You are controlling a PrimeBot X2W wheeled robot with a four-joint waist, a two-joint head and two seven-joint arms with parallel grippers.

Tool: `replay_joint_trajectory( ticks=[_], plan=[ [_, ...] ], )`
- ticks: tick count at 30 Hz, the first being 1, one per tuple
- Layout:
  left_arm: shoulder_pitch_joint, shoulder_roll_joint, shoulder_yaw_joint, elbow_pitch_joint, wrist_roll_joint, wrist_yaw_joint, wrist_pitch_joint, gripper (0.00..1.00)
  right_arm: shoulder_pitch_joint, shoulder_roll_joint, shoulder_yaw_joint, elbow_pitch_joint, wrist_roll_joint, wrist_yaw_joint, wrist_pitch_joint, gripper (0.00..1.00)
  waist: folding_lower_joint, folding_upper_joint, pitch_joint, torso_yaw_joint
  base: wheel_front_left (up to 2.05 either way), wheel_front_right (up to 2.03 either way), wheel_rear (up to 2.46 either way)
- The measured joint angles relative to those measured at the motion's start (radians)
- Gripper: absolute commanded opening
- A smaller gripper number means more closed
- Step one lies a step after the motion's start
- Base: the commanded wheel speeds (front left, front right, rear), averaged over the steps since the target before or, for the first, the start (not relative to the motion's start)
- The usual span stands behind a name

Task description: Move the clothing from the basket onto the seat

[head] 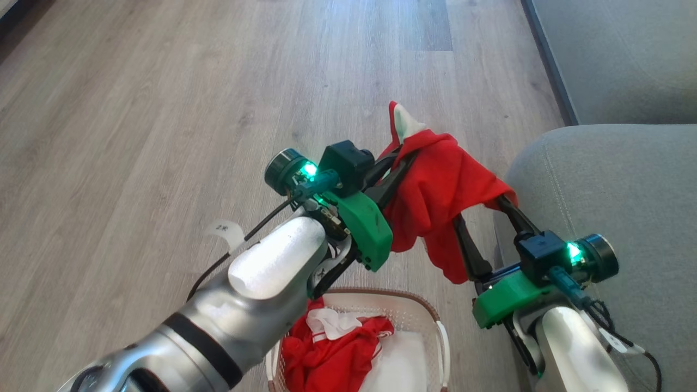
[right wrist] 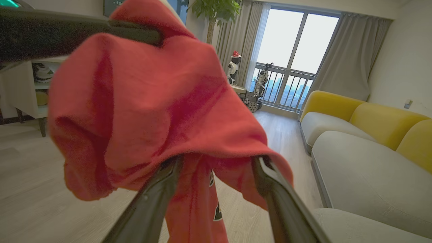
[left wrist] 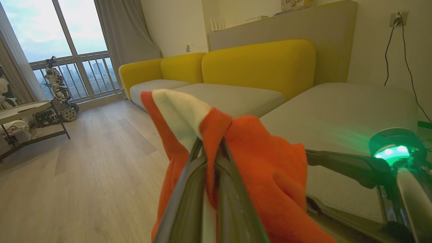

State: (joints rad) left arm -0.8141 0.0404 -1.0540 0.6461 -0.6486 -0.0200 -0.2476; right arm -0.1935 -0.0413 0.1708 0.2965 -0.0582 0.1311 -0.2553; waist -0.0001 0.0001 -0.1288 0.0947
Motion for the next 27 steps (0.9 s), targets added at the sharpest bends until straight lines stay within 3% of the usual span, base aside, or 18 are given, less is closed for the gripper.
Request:
replay_joint_trajectory(
  ticks=[19, 27],
  plan=[
    [0.0, 0.0, -0.003, 0.03, -0.035, 0.013, 0.0, 0.0, 0.046, 0.0, -0.02, -0.098, -0.032, 0.0, 0.0, 1.0, 0.0, 0.0, 0.021, -0.006, 0.0, 0.0, 0.0],
    [0.0, 0.0, -0.002, 0.026, -0.035, 0.013, 0.0, 0.0, 0.045, -0.001, -0.014, -0.042, -0.04, 0.0, 0.0, 1.0, 0.0, 0.0, 0.027, -0.005, 0.0, 0.0, 0.0]
  ],
)
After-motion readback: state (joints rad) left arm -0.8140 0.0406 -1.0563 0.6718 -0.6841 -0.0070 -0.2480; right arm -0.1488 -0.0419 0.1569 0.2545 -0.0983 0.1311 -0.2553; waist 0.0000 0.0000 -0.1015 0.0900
